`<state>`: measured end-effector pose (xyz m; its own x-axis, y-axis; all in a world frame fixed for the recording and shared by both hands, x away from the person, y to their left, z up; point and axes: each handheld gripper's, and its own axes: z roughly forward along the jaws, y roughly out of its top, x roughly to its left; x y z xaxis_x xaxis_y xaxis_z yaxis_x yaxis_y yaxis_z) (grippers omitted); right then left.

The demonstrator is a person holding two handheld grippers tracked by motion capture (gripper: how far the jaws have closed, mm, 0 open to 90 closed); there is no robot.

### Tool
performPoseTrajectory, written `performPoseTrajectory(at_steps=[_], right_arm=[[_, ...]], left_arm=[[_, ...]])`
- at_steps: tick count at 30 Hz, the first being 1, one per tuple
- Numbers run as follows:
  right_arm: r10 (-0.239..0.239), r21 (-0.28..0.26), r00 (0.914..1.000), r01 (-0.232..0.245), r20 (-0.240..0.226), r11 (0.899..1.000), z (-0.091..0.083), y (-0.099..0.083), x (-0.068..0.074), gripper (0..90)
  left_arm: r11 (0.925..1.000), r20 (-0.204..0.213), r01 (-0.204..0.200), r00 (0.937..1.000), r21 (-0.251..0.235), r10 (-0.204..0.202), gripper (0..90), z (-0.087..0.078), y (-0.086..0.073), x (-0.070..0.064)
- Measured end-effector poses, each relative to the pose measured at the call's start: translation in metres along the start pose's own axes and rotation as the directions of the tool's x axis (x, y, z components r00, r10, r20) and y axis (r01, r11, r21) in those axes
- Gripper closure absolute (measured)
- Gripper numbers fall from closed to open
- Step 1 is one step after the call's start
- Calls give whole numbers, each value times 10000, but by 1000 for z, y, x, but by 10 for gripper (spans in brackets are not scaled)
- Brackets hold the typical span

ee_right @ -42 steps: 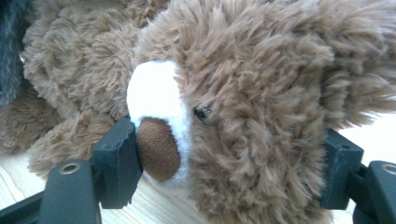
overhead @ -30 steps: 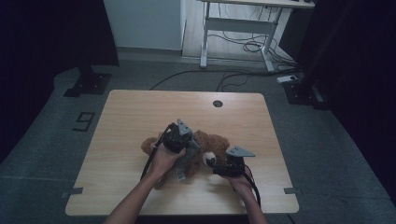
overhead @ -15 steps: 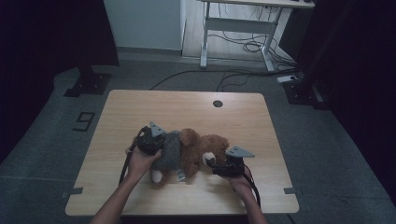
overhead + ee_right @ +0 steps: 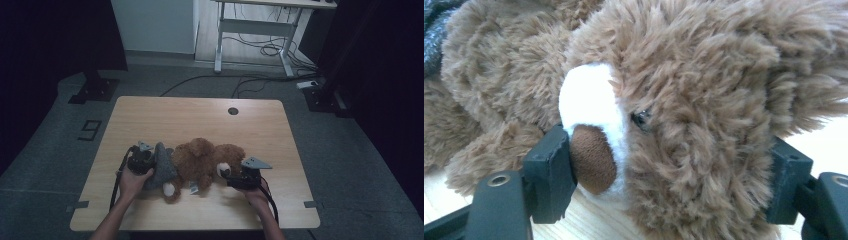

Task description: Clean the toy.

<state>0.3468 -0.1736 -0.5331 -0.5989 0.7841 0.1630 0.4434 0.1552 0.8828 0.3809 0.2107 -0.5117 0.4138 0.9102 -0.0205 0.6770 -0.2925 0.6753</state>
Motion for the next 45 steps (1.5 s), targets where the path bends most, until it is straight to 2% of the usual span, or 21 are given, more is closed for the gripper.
performPoseTrajectory(at_steps=[3, 6, 10, 12, 15, 18, 19, 20, 21, 23, 25, 27, 29, 32, 33, 35, 37, 38, 41, 43, 45], right_arm=[[-9, -23, 9999, 9, 121, 10000, 1, 0, 0, 251], [53, -66, 9988, -50, 477, 10000, 2, 1, 1, 254], [133, -165, 9971, -121, 753, 9998, 6, 2, 1, 255], [164, -175, 9974, -152, 707, 9997, 6, 2, 0, 255], [177, -204, 9979, -165, 630, 9997, 5, 1, -1, 254], [165, -205, 9985, -154, 526, 9997, 5, 1, -2, 253], [167, -207, 9987, -157, 492, 9997, 4, 1, -2, 253], [157, -206, 9987, -147, 481, 9997, 4, 1, -2, 253], [135, -210, 9988, -125, 478, 9997, 4, 1, -2, 252], [134, -214, 9988, -124, 462, 9997, 4, 1, -3, 252], [151, -215, 9989, -141, 444, 9997, 4, 1, -3, 251], [136, -215, 9990, -126, 430, 9997, 4, 1, -3, 251], [115, -222, 9990, -106, 427, 9997, 4, 0, -3, 251], [95, -229, 9991, -86, 407, 9997, 4, 0, -3, 251], [116, -228, 9991, -107, 408, 9997, 4, 0, -3, 251], [179, -243, 9990, -169, 421, 9996, 4, 0, -3, 251], [156, -202, 9989, -147, 442, 9997, 4, 0, -3, 251], [166, -185, 9989, -158, 445, 9997, 4, 0, -3, 251], [93, -181, 9988, -85, 483, 9998, 5, -1, -3, 251], [132, -84, 9985, -128, 540, 9999, 5, 1, -2, 250], [155, -59, 9981, -152, 603, 9999, 5, 1, -1, 250]], left_arm=[[9995, 174, 267, 9995, -184, -264, 791, -7, 7, 6], [9983, 150, 169, 9998, -563, -161, 791, -22, 26, 4], [9924, 281, -192, 9993, -1216, 228, 791, -42, 54, -11], [9864, 489, -457, 9973, -1577, 540, 791, -51, 68, -26], [9707, 654, -1253, 9878, -2052, 1413, 790, -63, 91, -59], [9415, 127, -2341, 9696, -2423, 2443, 789, -69, 112, -93], [9329, 96, -2501, 9652, -2591, 2614, 789, -71, 119, -102], [9289, 230, -2526, 9630, -2708, 2686, 789, -72, 124, -109], [9246, 570, -2493, 9594, -2880, 2764, 789, -73, 133, -122], [9178, 746, -2594, 9530, -3007, 2938, 789, -69, 140, -140], [9098, 865, -2957, 9390, -2911, 3329, 788, -60, 146, -160], [9103, 1143, -3078, 9300, -2770, 3492, 787, -46, 149, -177], [9156, 1445, -3075, 9250, -2593, 3515, 787, -31, 149, -189], [9321, 1882, -2809, 9267, -2286, 3254, 786, -1, 151, -206], [9394, 1961, -2648, 9310, -2175, 3078, 785, 8, 152, -210], [9440, 1884, -2599, 9357, -2035, 2982, 784, 23, 153, -217], [9333, 1439, -3081, 9309, -1846, 3358, 782, 33, 151, -223], [9234, 1150, -3425, 9241, -1733, 3644, 781, 36, 150, -225], [8883, 265, -4294, 8981, -1628, 4390, 782, 38, 144, -229], [8724, -95, -4611, 8848, -1622, 4659, 783, 34, 142, -230], [8547, -553, -4970, 8673, -1500, 4946, 783, 30, 139, -227]])
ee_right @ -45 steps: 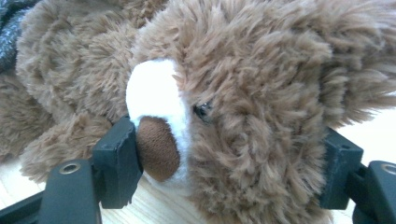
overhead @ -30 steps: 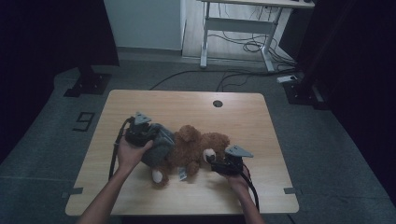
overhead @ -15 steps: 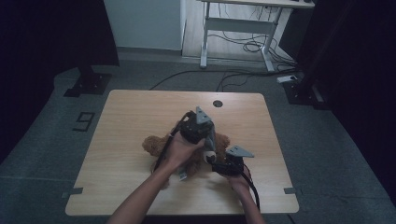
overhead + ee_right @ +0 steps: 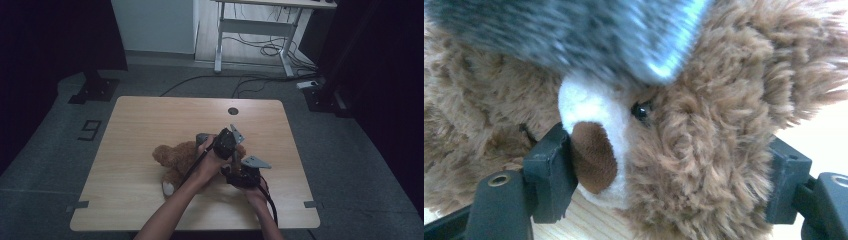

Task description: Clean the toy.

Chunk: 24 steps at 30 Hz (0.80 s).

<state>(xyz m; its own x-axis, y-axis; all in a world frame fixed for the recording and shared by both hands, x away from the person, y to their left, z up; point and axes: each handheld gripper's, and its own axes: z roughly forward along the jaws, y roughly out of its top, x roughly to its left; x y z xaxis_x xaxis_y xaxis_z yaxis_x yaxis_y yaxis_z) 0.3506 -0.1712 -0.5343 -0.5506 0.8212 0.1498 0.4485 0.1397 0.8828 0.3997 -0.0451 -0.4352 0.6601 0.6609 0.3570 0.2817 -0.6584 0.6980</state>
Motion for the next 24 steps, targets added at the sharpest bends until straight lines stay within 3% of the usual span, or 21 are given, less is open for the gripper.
performPoseTrajectory(at_steps=[1, 3, 7, 11, 15, 17, 19, 21, 24], right_arm=[[-3, 4, 10000, 3, 4, 10000, 0, 0, 0, 250], [8, 4, 10000, -8, 18, 10000, 0, 0, 0, 250], [0, -29, 10000, 0, 13, 10000, 0, 0, 0, 249], [6, -39, 10000, -6, -2, 10000, -1, -1, 0, 249], [-15, -59, 10000, 15, -27, 10000, -1, -1, 0, 248], [-14, -56, 10000, 13, -32, 10000, -1, -1, 0, 248], [11, -74, 10000, -11, -42, 10000, -1, -1, -1, 248], [24, -86, 10000, -24, -39, 10000, -1, -1, -1, 248], [23, -115, 10000, -24, -40, 9999, -1, -2, -1, 248]], left_arm=[[9999, -150, -114, 9998, 63, 115, 784, -2, -3, 3], [9999, -201, 31, 9998, 149, -28, 784, -5, -11, 12], [9966, -227, 809, 9965, 182, -805, 785, -13, -30, 35], [9916, -555, 1186, 9917, 524, -1157, 788, -17, -46, 54], [9737, -28, 2240, 9746, 423, -2241, 787, -22, -63, 71], [9677, 200, 2509, 9677, 250, -2514, 787, -27, -64, 74], [9653, 405, 2608, 9645, 89, -2610, 789, -33, -62, 76], [9585, 731, 2834, 9570, -292, -2807, 791, -41, -57, 76], [9578, 1433, 2751, 9544, -830, -2617, 792, -56, -44, 68]])
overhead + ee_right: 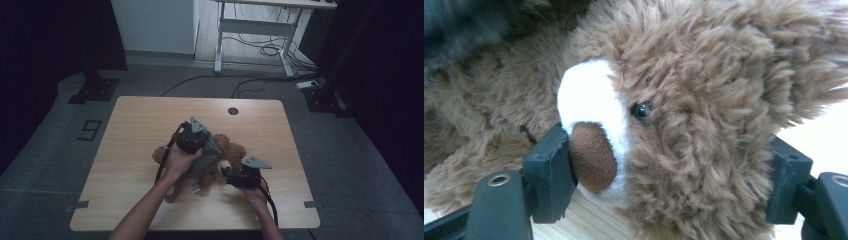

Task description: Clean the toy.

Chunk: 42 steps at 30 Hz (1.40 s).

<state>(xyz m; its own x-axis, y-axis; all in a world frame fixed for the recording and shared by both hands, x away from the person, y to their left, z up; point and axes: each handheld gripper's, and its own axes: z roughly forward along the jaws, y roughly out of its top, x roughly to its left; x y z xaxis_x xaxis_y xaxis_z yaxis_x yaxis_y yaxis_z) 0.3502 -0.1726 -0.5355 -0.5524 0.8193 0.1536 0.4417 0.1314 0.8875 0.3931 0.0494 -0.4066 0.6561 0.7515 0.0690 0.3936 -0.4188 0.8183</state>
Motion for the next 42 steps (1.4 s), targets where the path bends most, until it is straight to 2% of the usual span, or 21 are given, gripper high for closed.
performPoseTrajectory(at_steps=[2, 6, 9, 12, 16, 18, 19, 20, 22, 26, 31, 33, 35, 38, 40, 42], right_arm=[[4, 17, 10000, -4, -7, 10000, 0, 0, 0, 248], [45, 11, 10000, -45, 14, 10000, 0, 0, 1, 248], [8, -9, 10000, -8, 28, 10000, -1, -1, 1, 248], [9, -27, 10000, -8, 21, 10000, -1, -1, 1, 248], [-5, -56, 10000, 5, 47, 10000, -1, -2, 1, 248], [-23, -83, 10000, 23, 61, 10000, -1, -2, 1, 248], [-10, -57, 10000, 10, 56, 10000, -1, -2, 1, 248], [23, -42, 10000, -23, 38, 10000, -1, -2, 1, 248], [98, -39, 10000, -98, -2, 9999, -1, -2, -1, 247], [4, -25, 10000, -4, 42, 10000, -1, -2, 1, 247], [-63, -36, 9999, 64, 104, 10000, 0, -1, 2, 247], [-28, -48, 9999, 29, 113, 10000, 0, -1, 2, 247], [-6, -59, 9999, 6, 119, 10000, 0, -1, 2, 247], [43, -67, 9999, -42, 110, 10000, 0, -1, 2, 247], [56, -57, 9999, -55, 98, 10000, 0, -1, 1, 247], [89, -81, 9999, -88, 90, 9999, 1, -1, 1, 247]], left_arm=[[9990, 483, -199, 9986, -405, 218, 792, -9, 10, -14], [9961, 1022, -475, 9932, -743, 550, 792, -13, 25, -36], [9966, 1583, -268, 9866, -783, 390, 792, -3, 32, -48], [9986, 1653, -230, 9858, -476, 306, 791, 20, 35, -58], [9966, 1204, -675, 9908, 464, 615, 790, 58, 31, -67], [9883, 850, -1158, 9906, 988, 1076, 788, 74, 25, -71], [9846, 669, -1404, 9887, 1041, 1339, 787, 79, 21, -73], [9849, 594, -1417, 9889, 992, 1363, 787, 81, 19, -73], [9851, 590, -1377, 9895, 1028, 1321, 789, 80, 19, -71], [9824, 262, -1473, 9891, 1148, 1452, 790, 70, 14, -63], [9917, 154, -821, 9966, 992, 810, 793, 56, -1, -43], [9915, 67, -814, 9967, 1019, 812, 794, 50, -6, -37], [9904, -149, -983, 9949, 977, 1002, 795, 46, -9, -34], [9837, -510, -1477, 9868, 1030, 1535, 795, 38, -14, -32], [9821, -783, -1586, 9829, 1017, 1669, 795, 33, -16, -29], [9828, -899, -1557, 9822, 995, 1647, 794, 29, -18, -24]])
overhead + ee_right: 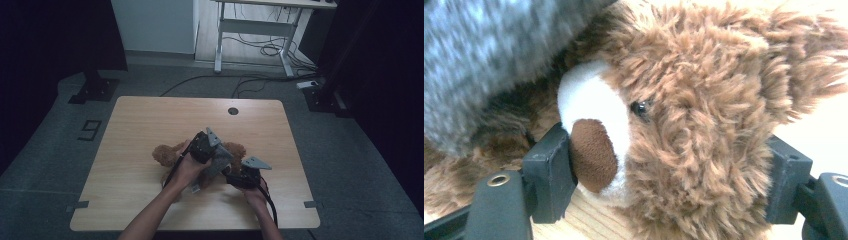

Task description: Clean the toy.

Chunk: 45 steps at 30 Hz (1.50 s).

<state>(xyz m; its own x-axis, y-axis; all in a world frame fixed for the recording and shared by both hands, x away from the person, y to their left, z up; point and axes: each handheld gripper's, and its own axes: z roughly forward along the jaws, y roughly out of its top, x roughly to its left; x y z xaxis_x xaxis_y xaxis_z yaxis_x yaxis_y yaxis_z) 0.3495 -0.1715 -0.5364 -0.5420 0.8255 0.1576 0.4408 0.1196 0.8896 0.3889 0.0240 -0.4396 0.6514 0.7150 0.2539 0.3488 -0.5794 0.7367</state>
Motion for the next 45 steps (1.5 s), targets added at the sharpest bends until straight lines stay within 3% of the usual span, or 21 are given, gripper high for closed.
performPoseTrajectory(at_steps=[5, 8, 14, 17, 20, 24, 27, 31, 34, 35, 37, 41, 45], right_arm=[[3, -7, 10000, -3, -18, 10000, 0, 0, 0, 247], [-92, -5, 10000, 92, -15, 10000, -1, -1, 1, 247], [-105, 9, 9999, 105, 11, 9999, -1, 0, 1, 247], [-70, -6, 10000, 70, -3, 10000, -1, -1, 1, 247], [-43, 3, 10000, 43, -13, 10000, -1, -1, 1, 247], [-62, -12, 10000, 62, -16, 10000, -1, -1, 1, 247], [-71, -65, 10000, 70, -15, 10000, -1, -2, 1, 247], [-60, -102, 10000, 59, -30, 9999, -2, -3, 1, 247], [-45, -61, 10000, 45, -36, 10000, -2, -4, 1, 247], [6, -30, 10000, -6, -42, 10000, -2, -4, 1, 247], [23, -27, 10000, -23, -80, 10000, -2, -4, 0, 247], [-101, 0, 9999, 101, -7, 9999, -2, -3, 1, 248], [-128, -7, 9999, 128, 72, 9999, -1, -2, 2, 249]], left_arm=[[9985, -590, 388, 9976, 381, -366, 792, -7, -16, 22], [9920, -75, 1257, 9920, 83, -1256, 792, -11, -33, 35], [9888, 182, 1476, 9889, -218, -1472, 788, -23, -31, 38], [9907, 202, 1205, 9926, -632, -1194, 786, -27, -17, 28], [9930, 502, 844, 9955, -830, -804, 786, -25, 3, 14], [9901, 1163, 889, 9903, -1087, -761, 786, -12, 28, -7], [9908, 1352, 684, 9894, -1170, -523, 785, 2, 43, -24], [9936, 1698, 784, 9834, -817, -636, 783, 29, 57, -37], [9990, 1274, 442, 9908, 82, -449, 779, 53, 53, -41], [9986, 1174, 505, 9917, 126, -516, 779, 57, 49, -40], [9955, 1232, 947, 9878, 83, -950, 780, 55, 43, -32], [9948, 624, 929, 9935, 427, -955, 783, 43, 28, -12], [9866, 621, 1606, 9848, 303, -1622, 783, 26, 3, 15]])
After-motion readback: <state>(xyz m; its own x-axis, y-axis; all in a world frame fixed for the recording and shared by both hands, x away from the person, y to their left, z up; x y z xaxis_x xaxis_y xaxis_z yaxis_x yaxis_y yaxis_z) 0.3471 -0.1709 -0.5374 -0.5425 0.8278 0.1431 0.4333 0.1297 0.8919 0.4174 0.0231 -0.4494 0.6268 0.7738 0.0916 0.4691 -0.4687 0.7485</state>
